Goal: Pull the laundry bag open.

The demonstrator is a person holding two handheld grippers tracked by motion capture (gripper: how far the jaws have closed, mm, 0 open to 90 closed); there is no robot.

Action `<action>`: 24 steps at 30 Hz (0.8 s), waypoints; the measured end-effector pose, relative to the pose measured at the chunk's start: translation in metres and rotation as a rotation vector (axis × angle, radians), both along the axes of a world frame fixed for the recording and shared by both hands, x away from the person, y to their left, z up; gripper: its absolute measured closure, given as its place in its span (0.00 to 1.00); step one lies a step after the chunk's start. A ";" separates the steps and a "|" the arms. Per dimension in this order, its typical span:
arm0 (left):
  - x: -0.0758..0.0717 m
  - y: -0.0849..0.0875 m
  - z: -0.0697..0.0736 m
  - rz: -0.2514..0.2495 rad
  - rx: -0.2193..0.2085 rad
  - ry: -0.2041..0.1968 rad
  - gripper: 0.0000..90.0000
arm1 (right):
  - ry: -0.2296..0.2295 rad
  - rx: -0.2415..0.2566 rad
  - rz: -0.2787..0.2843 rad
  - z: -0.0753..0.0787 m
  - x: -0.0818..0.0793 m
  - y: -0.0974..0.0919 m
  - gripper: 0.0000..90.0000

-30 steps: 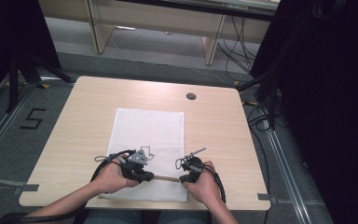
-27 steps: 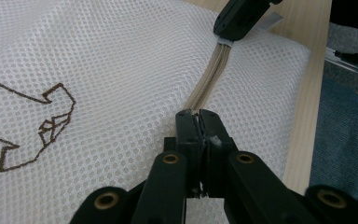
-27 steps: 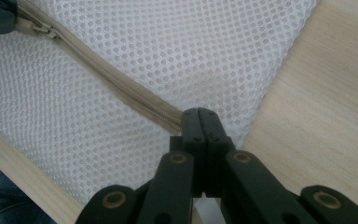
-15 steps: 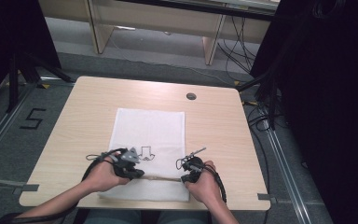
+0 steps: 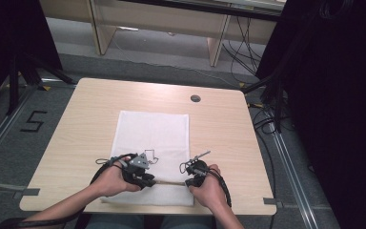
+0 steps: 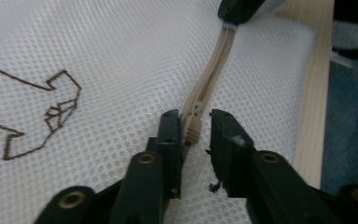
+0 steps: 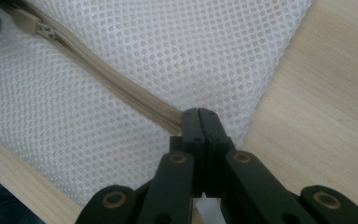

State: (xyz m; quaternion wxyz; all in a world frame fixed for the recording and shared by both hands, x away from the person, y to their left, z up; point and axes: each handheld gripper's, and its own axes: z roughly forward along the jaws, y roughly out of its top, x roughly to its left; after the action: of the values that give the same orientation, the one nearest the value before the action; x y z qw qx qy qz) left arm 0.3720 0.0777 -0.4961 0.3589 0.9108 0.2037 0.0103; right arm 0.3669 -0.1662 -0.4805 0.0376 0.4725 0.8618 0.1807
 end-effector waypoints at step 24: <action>0.002 -0.010 0.005 -0.016 0.025 -0.047 0.90 | -0.004 0.019 0.018 -0.001 0.002 -0.001 1.00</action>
State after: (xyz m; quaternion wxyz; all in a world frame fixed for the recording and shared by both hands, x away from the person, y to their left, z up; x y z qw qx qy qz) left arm 0.3742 0.0679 -0.4909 0.3524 0.9163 0.1877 0.0314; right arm 0.3690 -0.1676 -0.4816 0.0331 0.4647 0.8642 0.1899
